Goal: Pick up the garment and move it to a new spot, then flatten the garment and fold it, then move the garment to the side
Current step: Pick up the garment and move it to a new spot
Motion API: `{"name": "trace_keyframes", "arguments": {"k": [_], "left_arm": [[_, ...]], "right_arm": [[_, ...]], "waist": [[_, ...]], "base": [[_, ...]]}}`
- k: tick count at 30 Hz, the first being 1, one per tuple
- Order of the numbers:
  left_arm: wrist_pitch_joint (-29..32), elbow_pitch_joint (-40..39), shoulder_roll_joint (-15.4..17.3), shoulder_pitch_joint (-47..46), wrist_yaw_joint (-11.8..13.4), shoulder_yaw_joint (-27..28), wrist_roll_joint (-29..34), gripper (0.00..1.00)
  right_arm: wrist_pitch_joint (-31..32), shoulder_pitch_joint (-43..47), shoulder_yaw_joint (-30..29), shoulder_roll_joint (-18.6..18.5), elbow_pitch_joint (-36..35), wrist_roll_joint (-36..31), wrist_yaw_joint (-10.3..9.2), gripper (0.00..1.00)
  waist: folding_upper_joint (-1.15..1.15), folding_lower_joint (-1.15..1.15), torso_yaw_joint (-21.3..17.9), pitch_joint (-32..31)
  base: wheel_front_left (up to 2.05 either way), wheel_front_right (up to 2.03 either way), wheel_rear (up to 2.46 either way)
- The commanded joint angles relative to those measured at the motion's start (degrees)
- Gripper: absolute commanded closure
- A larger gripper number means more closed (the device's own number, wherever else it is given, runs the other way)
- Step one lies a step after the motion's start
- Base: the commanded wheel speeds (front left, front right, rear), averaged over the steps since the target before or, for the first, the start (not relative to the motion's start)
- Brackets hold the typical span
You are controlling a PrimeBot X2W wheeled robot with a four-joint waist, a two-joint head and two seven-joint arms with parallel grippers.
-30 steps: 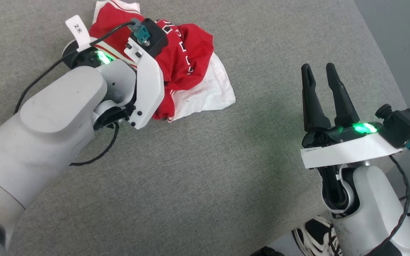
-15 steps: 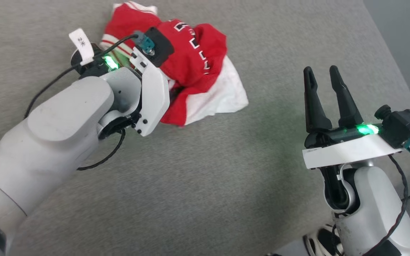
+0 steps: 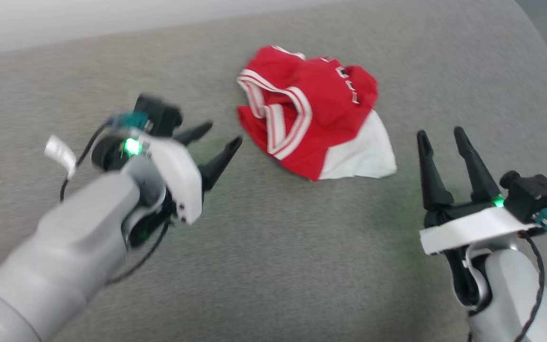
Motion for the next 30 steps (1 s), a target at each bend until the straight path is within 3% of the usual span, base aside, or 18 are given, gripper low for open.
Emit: {"name": "trace_keyframes", "arguments": {"k": [1, 5, 9, 13, 21, 26, 30], "left_arm": [[-1.3, 0.3, -0.1, 1.9, 0.2, 0.4, -1.5, 0.0], [-8.0, 1.7, -0.2, 8.6, 0.2, 2.6, -5.1, 0.0], [-10.8, 1.4, 0.9, 14.7, 0.2, 6.7, -7.4, 0.0], [-11.1, -0.1, 1.8, 21.9, 0.2, 17.9, -4.7, 0.0], [-11.1, -7.2, -1.1, 39.7, 0.2, 42.7, 11.4, 0.0], [-11.1, -13.3, -5.6, 48.1, 0.3, 56.7, 22.5, 0.0], [-11.1, -17.7, -9.1, 52.6, 0.4, 64.1, 33.2, 0.0]], "right_arm": [[-0.1, 0.8, 0.0, -0.7, 0.1, -0.3, 0.01, 0.0], [-0.1, 2.6, -1.4, -3.1, 0.8, -0.5, 0.01, 0.0], [-0.1, 4.6, -2.7, -4.8, 0.8, -0.4, 0.01, 0.0], [-0.1, 6.5, -3.1, -6.2, 1.0, -0.2, 0.01, 0.0], [-0.1, 9.8, -4.4, -8.1, 1.2, 0.2, 0.01, 0.0], [0.6, 11.0, -5.4, -8.7, 0.1, -0.1, 0.01, 0.0], [0.9, 11.1, -6.7, -8.8, -1.1, -0.4, 0.01, 0.0]], "waist": [[0.0, 0.0, 4.0, -3.6], [0.0, 0.0, 7.3, -6.1], [0.0, 0.0, 10.0, -7.9], [0.0, 0.0, 11.8, -9.0], [0.0, 0.0, 14.0, -11.1], [0.0, 0.0, 14.5, -11.9], [0.0, 0.0, 14.5, -12.3]], "base": [[0.0, 0.0, 0.0], [0.0, 0.0, 0.0], [0.0, 0.0, 0.0], [0.0, 0.0, 0.0], [0.0, 0.0, 0.0], [0.0, 0.0, 0.0], [0.0, 0.0, 0.0]]}}
